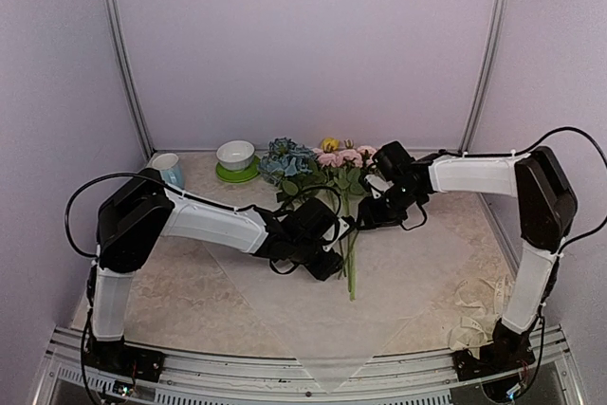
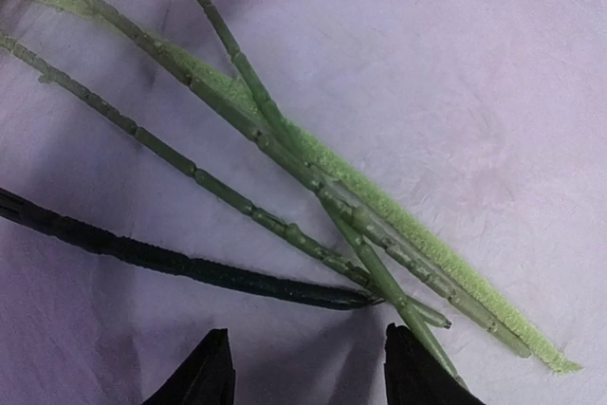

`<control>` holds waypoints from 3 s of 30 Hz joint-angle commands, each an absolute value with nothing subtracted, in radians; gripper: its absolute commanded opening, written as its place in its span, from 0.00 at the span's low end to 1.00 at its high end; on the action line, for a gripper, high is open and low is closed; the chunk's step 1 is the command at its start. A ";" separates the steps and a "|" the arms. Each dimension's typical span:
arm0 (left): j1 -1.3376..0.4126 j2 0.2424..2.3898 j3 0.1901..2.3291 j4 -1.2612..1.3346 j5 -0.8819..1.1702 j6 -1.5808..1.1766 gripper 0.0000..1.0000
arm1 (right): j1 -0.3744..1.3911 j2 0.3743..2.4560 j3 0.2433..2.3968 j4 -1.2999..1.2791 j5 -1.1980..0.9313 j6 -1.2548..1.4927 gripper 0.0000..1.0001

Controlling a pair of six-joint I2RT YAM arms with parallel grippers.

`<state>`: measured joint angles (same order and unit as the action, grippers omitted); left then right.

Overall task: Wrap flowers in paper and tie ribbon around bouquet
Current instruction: Pick up the bottom corner of the flattened wrapping paper from the center of the board, then fold the flattened wrapping paper at the center of the board.

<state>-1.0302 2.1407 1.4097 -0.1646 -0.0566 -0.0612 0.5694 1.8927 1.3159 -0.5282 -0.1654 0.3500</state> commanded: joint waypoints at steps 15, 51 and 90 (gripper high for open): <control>-1.277 1.592 0.874 -0.061 0.176 0.316 0.75 | 0.794 1.644 1.070 -0.664 -0.281 0.299 0.51; -1.428 1.712 0.830 0.118 -0.009 0.750 0.13 | 0.899 1.784 1.049 -0.520 -0.337 0.274 0.51; -0.874 1.851 1.041 0.176 0.540 0.304 0.00 | 0.542 1.561 0.864 -0.281 -0.700 0.104 0.96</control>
<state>-0.8909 1.8374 1.0111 0.2005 0.5022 0.2947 0.5537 1.4910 0.8841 -0.3004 -0.7322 0.1158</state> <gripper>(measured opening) 0.006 0.973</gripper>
